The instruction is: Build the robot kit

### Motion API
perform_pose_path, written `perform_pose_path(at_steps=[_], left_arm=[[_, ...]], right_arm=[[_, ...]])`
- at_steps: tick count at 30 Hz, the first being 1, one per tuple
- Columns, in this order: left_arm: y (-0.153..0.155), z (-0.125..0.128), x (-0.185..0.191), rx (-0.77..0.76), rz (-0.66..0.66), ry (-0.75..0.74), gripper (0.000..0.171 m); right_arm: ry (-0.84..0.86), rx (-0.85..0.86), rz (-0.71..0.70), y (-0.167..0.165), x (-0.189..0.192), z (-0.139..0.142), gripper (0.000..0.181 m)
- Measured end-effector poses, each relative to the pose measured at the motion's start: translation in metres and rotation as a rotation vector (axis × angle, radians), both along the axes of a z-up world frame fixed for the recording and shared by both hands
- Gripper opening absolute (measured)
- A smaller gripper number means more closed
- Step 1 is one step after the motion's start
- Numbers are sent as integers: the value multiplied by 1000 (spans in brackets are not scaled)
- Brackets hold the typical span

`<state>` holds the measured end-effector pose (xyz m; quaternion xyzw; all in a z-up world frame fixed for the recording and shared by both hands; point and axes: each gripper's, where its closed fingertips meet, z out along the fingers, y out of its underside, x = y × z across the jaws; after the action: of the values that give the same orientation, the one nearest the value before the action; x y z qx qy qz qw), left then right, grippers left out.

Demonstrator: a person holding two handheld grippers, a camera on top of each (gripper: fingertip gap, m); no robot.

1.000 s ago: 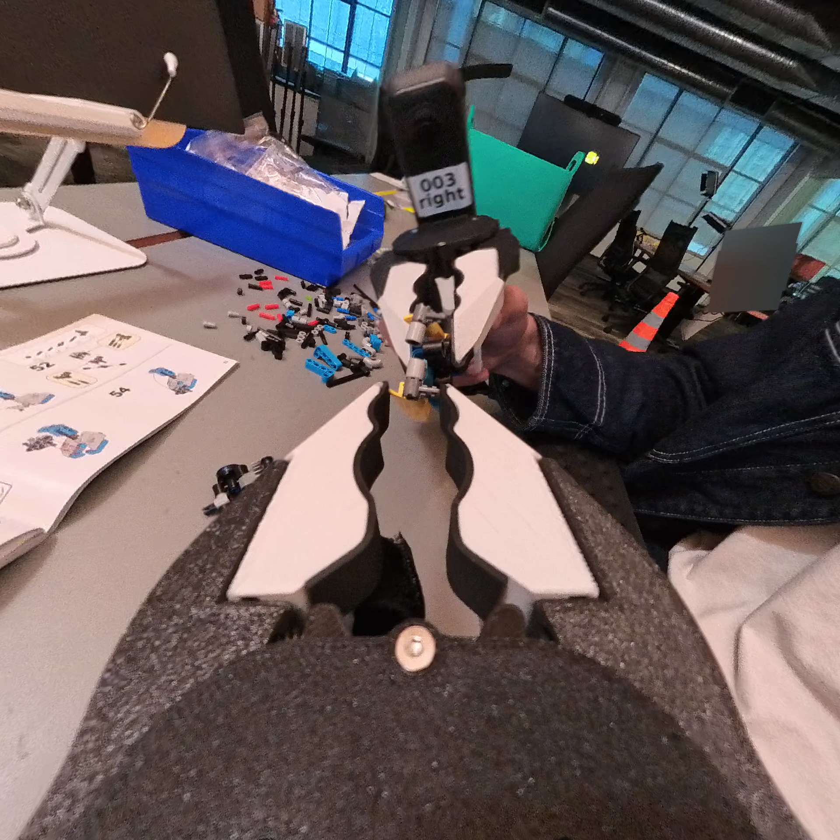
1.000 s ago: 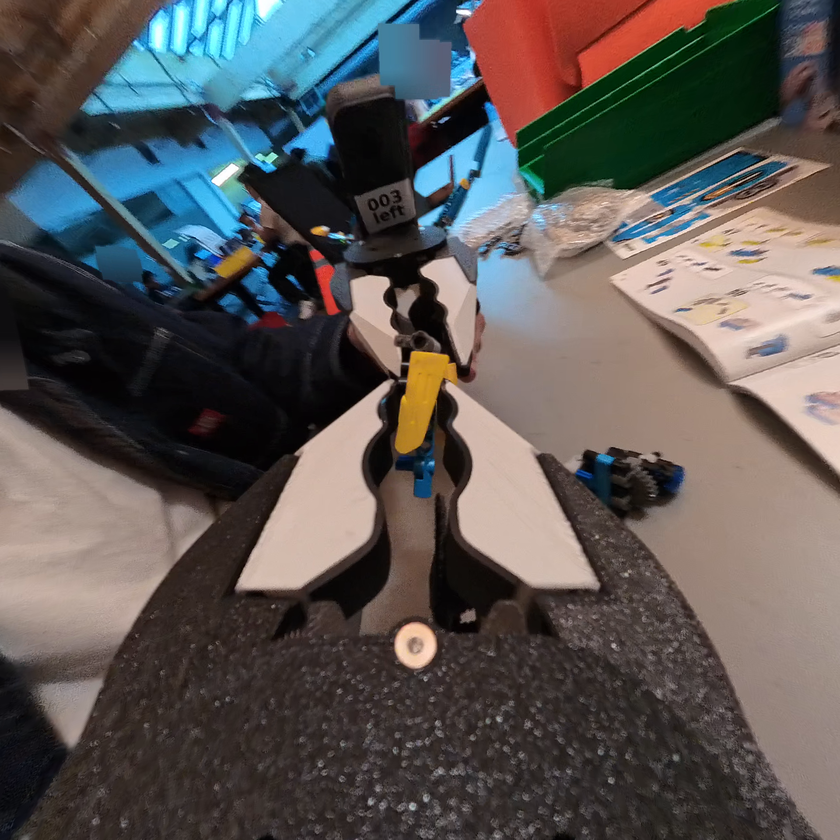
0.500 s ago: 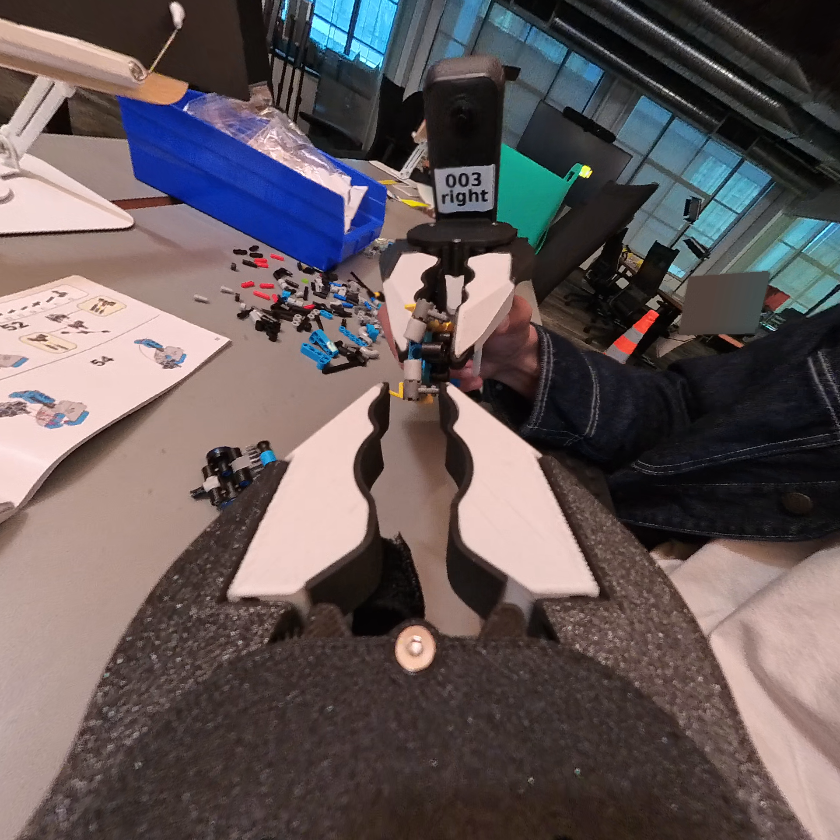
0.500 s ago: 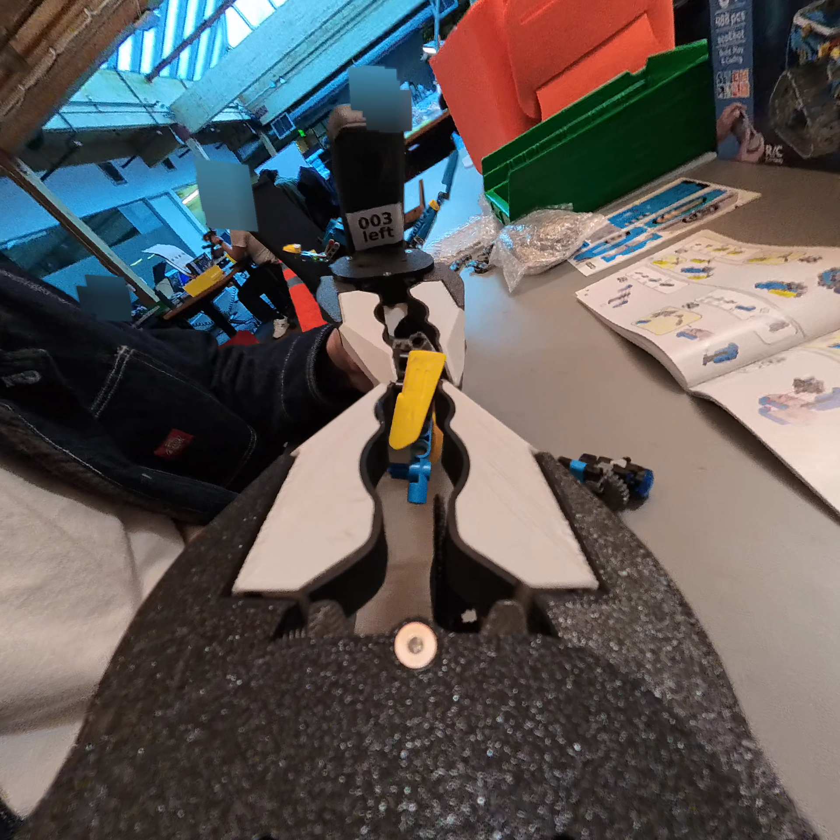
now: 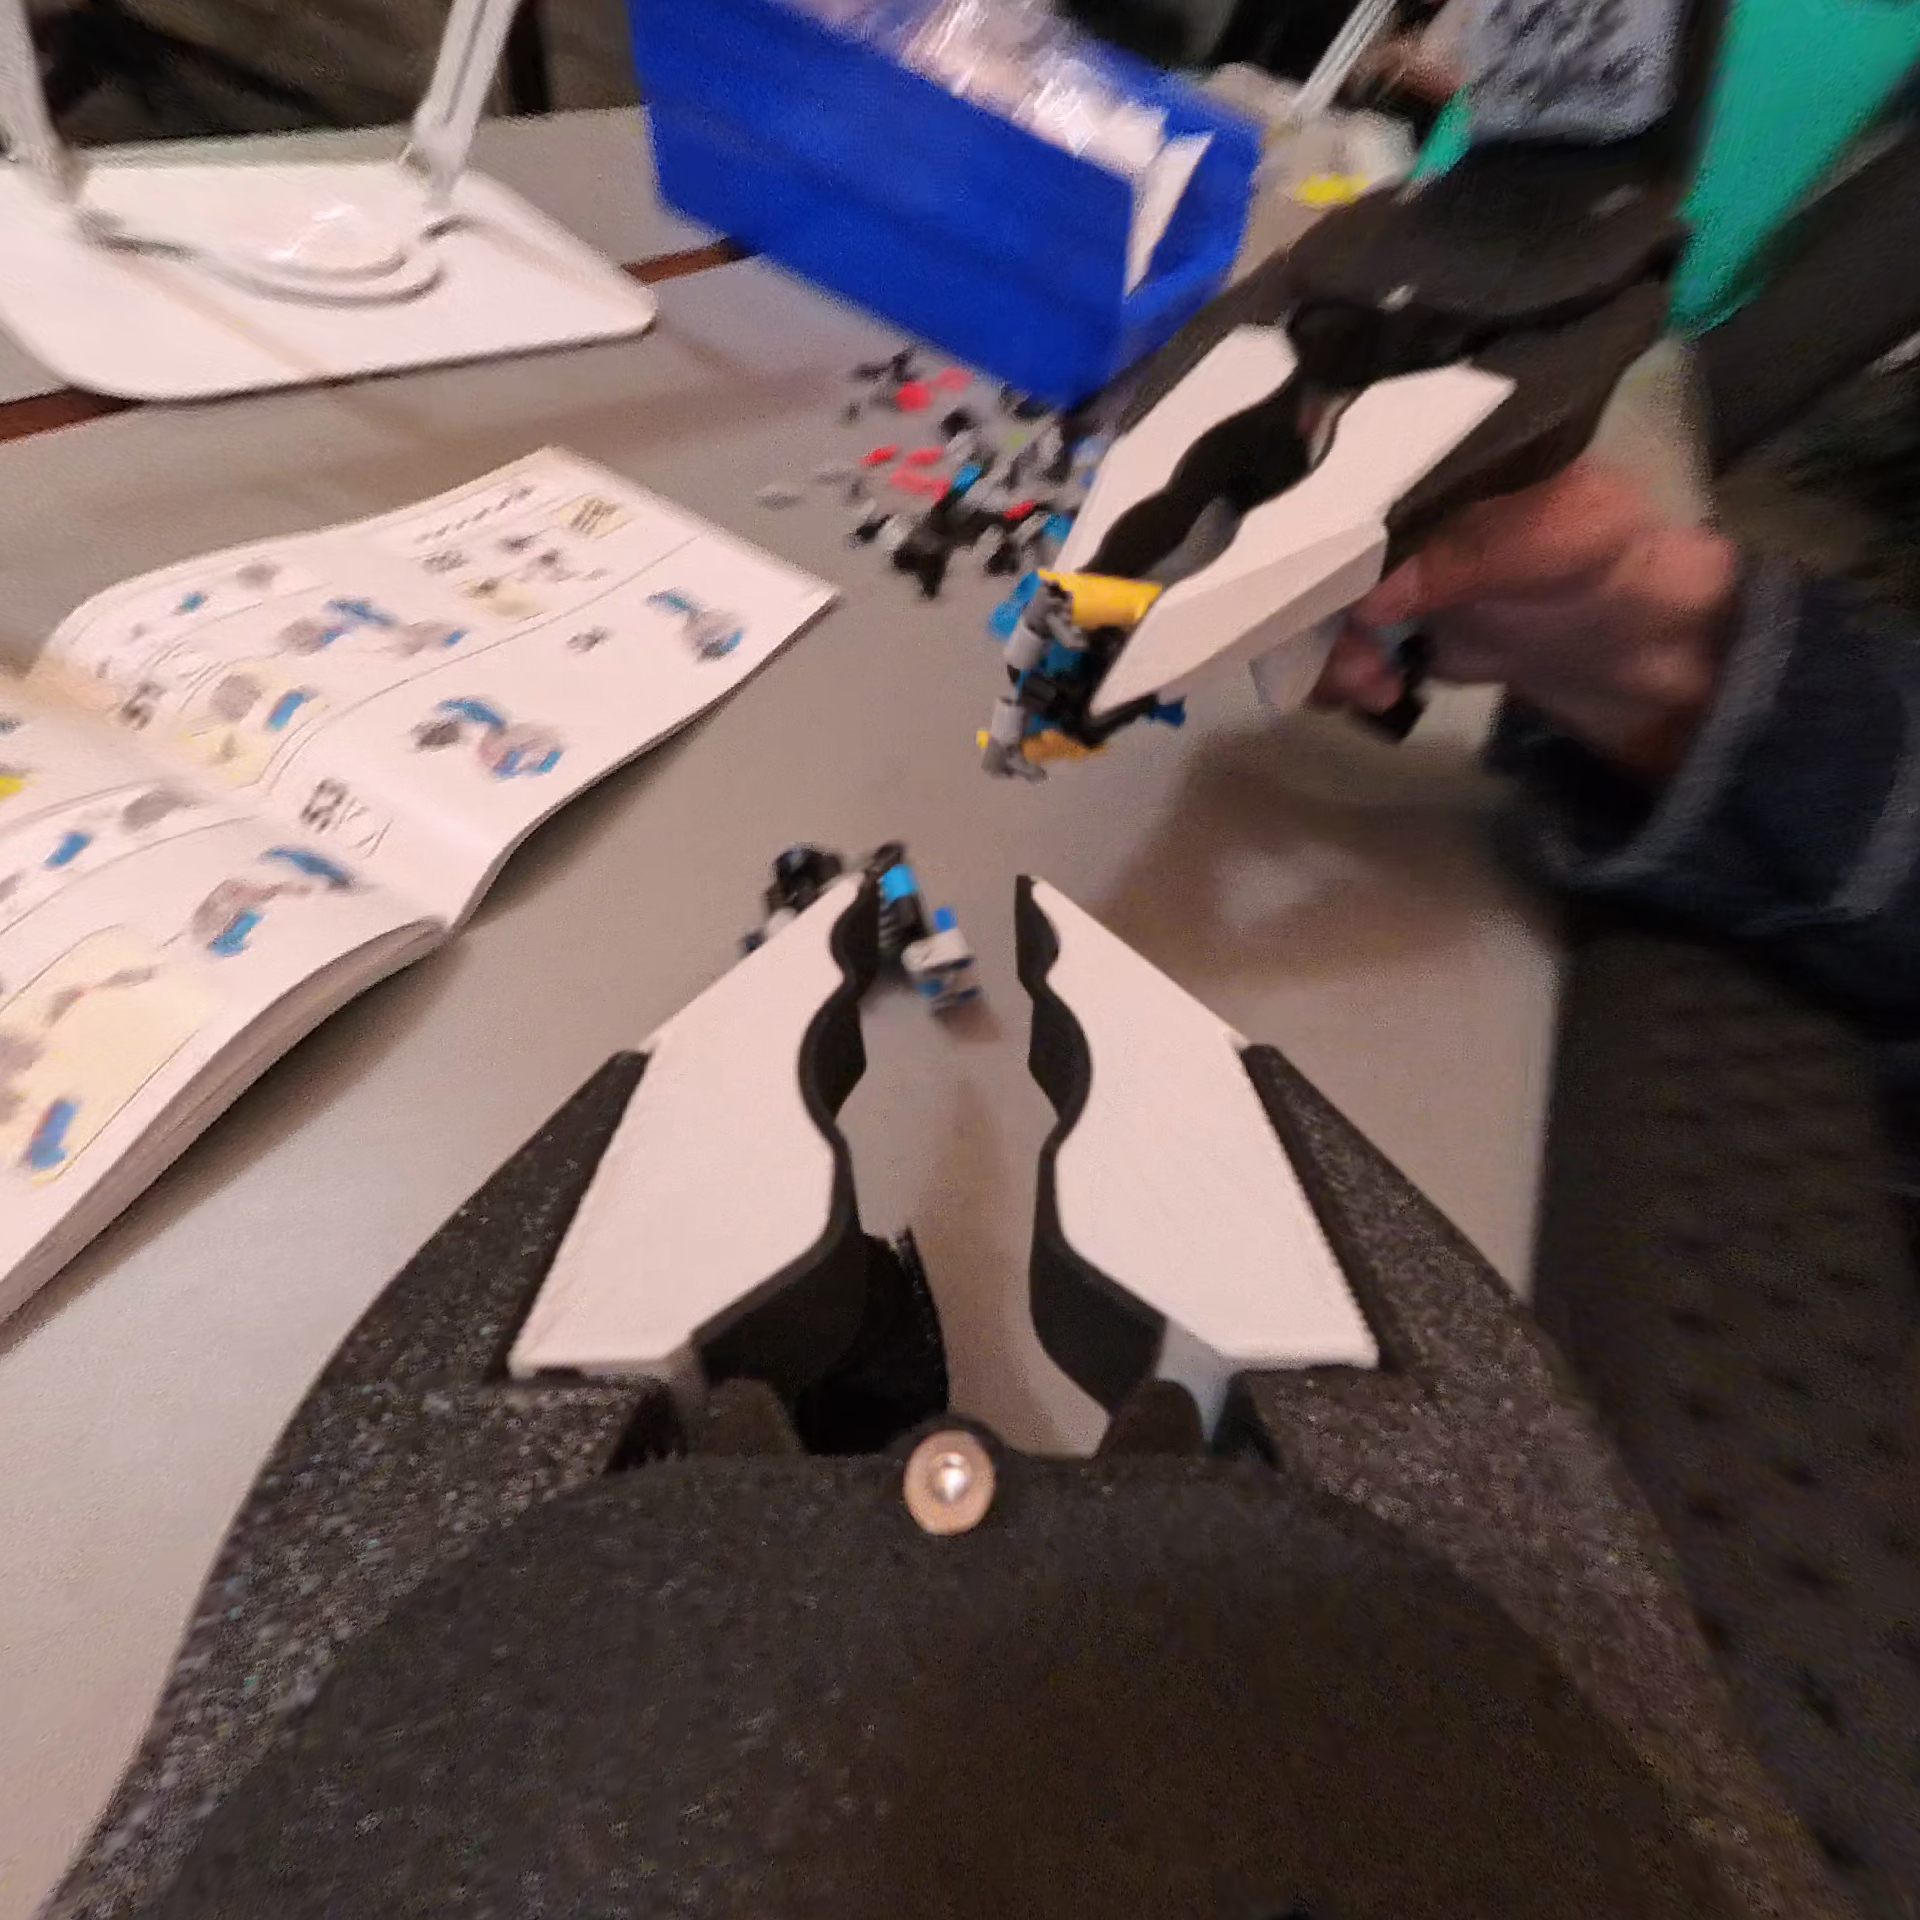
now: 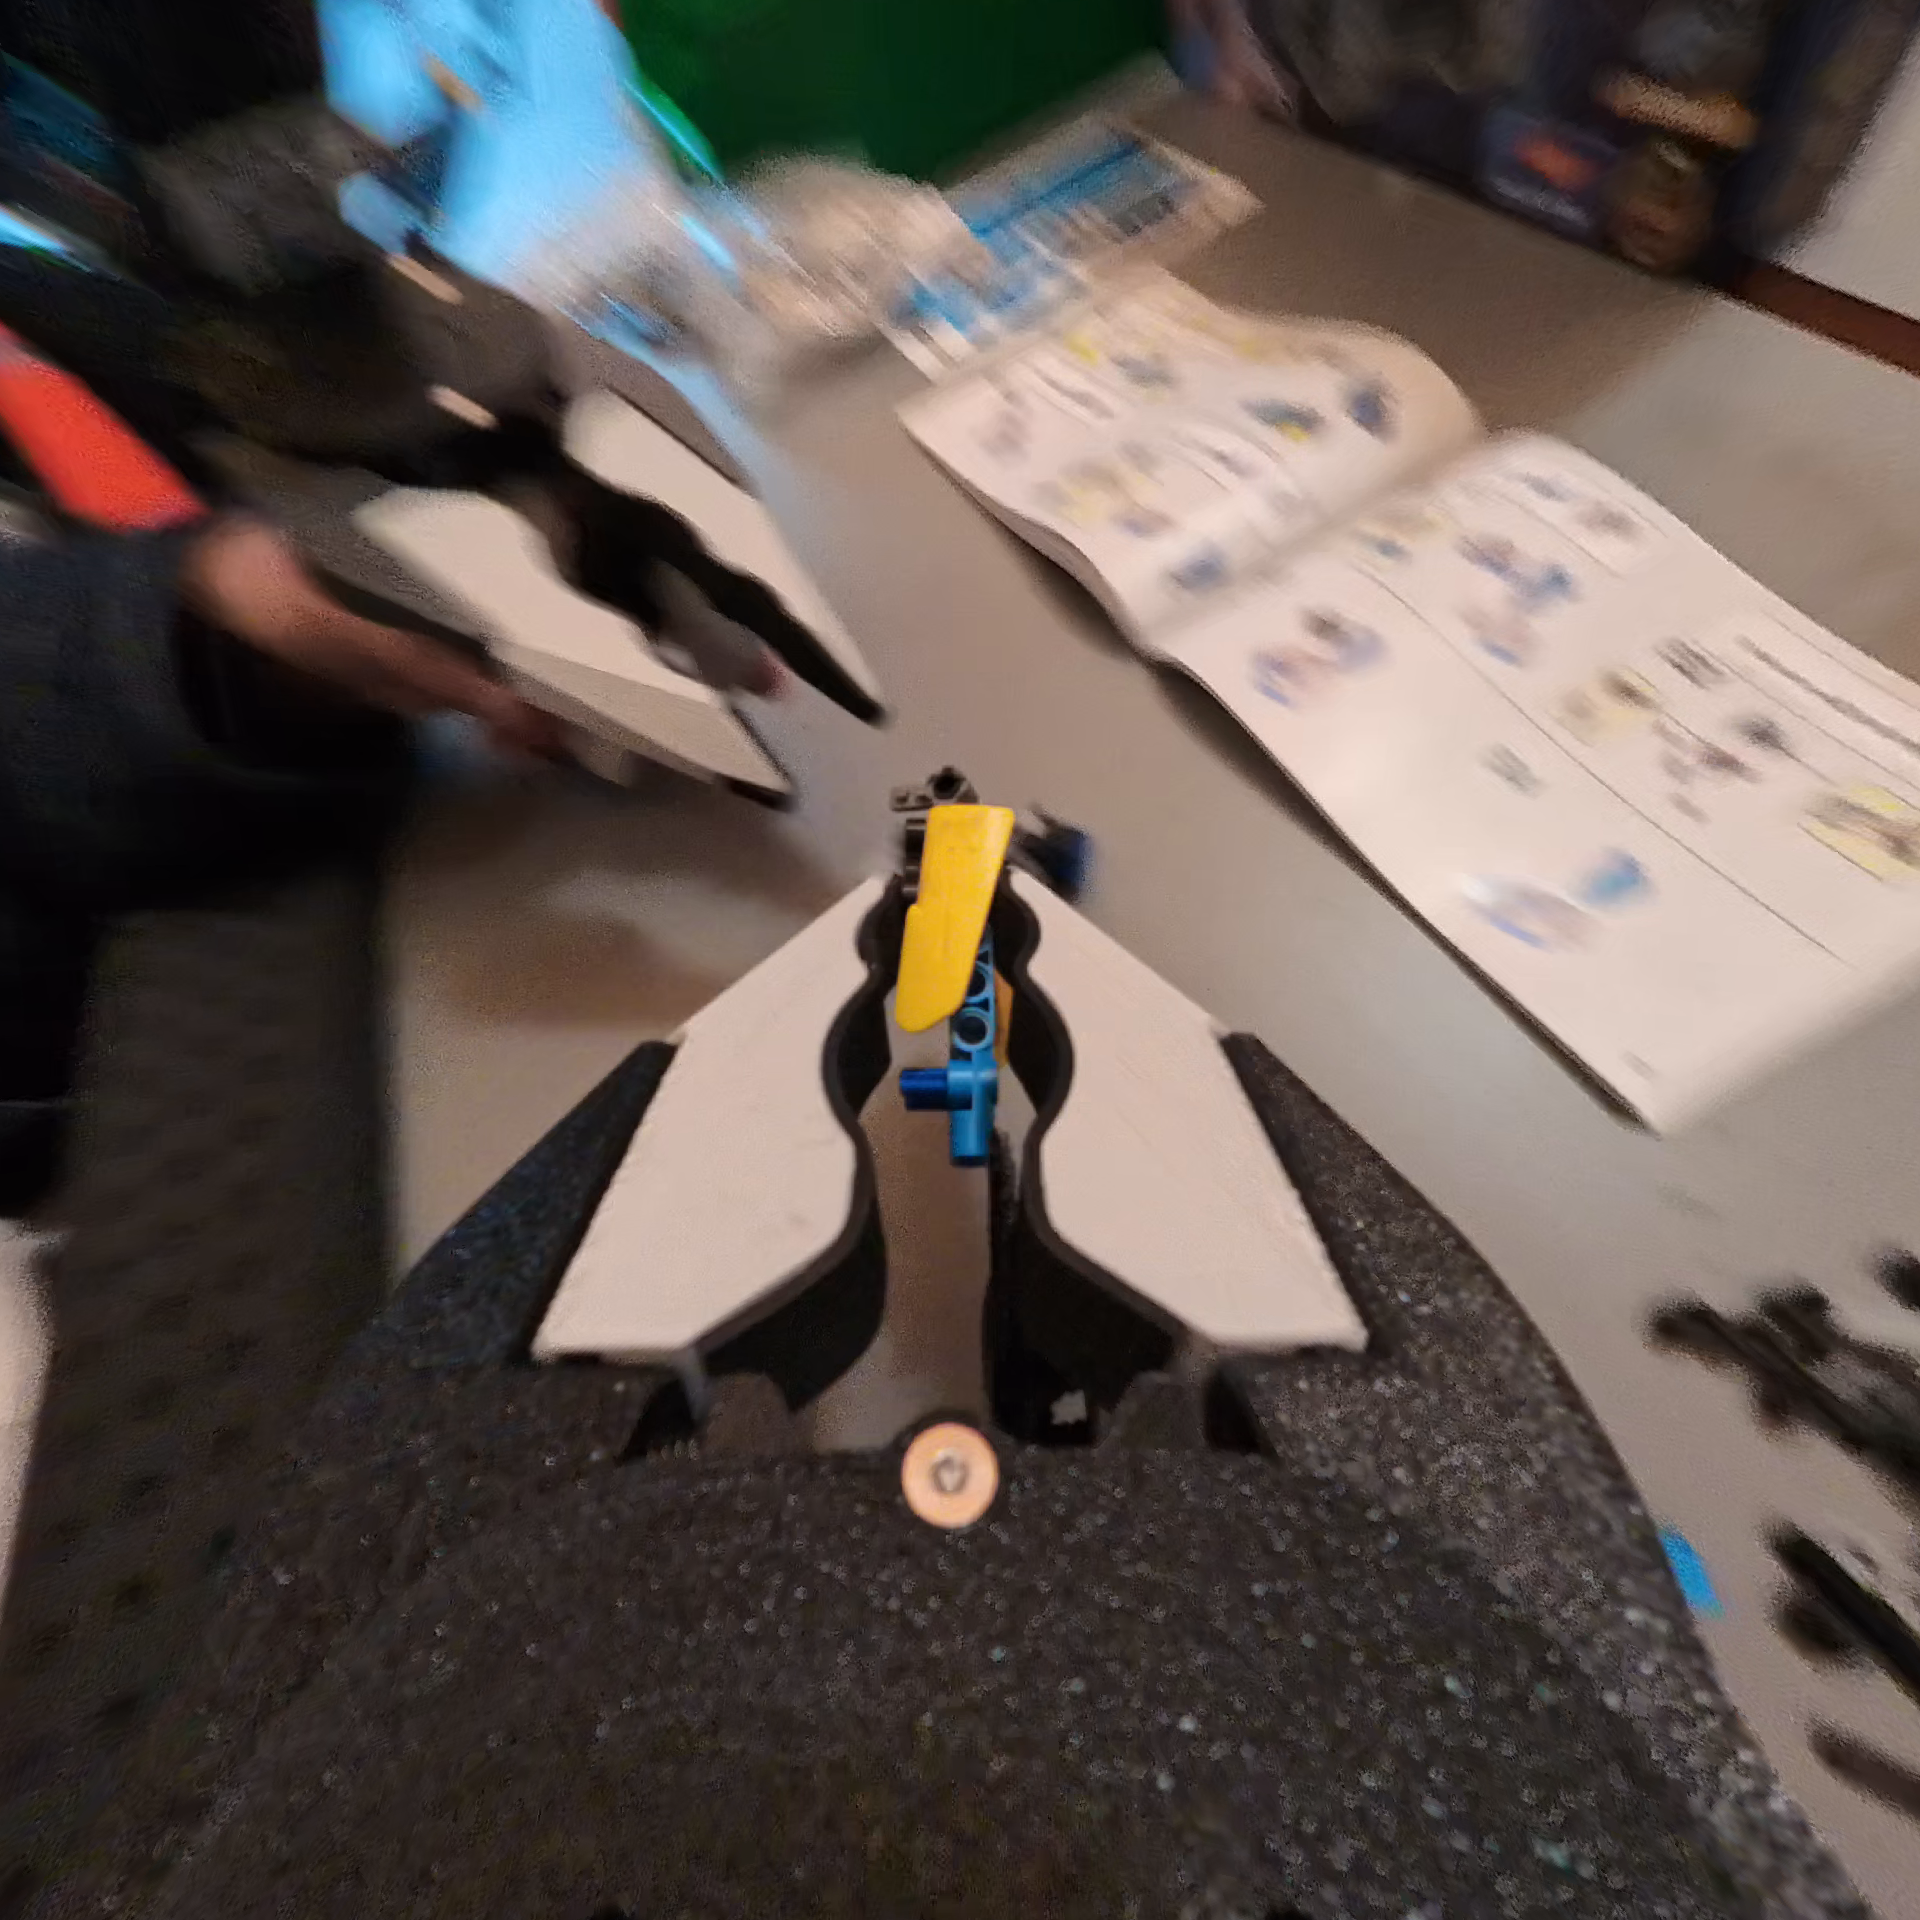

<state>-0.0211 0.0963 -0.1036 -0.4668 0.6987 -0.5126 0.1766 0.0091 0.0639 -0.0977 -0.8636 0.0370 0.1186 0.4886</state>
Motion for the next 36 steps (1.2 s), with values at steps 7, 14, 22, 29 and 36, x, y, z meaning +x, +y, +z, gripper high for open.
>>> perform_pose_path(at_steps=[7,14,22,29,36], left_arm=[[-10,-32,9,148,26,84,41],[-17,-44,18,323,50,64,18],[-19,-44,16,454,66,4,16],[-22,-47,16,387,66,52,16],[-22,-48,15,324,77,93,15]], right_arm=[[16,-209,-125,2,12,-48,16],[53,-227,-194,5,12,-51,16],[166,-235,-237,-1,10,-48,16],[115,-227,-287,1,7,-49,16],[-54,-264,-325,1,10,-51,16]])
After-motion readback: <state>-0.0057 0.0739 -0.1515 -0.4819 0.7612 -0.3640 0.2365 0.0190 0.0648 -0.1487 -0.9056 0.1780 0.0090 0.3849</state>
